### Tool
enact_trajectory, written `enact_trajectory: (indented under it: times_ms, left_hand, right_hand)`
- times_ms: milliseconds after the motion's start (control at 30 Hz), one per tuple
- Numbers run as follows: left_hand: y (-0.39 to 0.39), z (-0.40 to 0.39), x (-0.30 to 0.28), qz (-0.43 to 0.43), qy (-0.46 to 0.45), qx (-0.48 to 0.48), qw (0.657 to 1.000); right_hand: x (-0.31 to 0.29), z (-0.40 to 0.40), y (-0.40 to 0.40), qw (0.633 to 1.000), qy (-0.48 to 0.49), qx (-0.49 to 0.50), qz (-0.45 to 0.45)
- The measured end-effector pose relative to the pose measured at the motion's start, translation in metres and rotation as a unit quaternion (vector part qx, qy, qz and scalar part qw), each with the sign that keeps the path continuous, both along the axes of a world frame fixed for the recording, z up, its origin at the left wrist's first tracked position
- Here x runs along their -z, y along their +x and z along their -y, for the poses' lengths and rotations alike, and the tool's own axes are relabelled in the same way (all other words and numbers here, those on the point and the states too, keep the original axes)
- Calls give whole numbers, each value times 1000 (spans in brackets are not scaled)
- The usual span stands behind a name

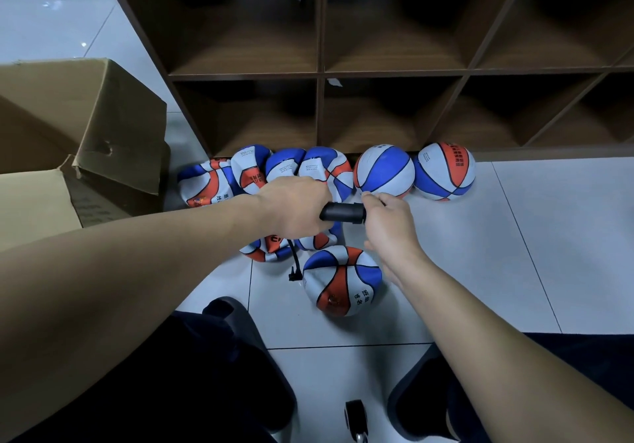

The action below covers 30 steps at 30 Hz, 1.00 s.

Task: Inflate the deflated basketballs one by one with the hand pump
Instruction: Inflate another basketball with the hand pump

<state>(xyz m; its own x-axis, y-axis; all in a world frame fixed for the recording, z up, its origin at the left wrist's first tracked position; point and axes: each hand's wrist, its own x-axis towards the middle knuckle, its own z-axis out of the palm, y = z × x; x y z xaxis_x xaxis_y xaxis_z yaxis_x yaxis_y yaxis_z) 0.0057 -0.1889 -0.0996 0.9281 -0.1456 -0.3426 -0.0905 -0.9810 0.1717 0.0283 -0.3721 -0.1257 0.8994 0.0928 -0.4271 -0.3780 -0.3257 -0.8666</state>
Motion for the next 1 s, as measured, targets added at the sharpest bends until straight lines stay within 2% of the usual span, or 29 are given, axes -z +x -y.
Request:
enact_trajectory:
  times_ms: [200, 367, 1000]
  left_hand:
    - [-3, -37, 8, -43, -18, -32, 998]
    - [-5, -40, 11, -42, -15, -33, 998]
    - [-6, -1, 10, -5, 4, -8, 1000]
  right_hand:
    - [4, 37, 31, 996, 58, 43, -48]
    - [6, 49, 40, 996, -12, 82, -36]
    - [-4, 4, -10, 993, -56, -55, 85]
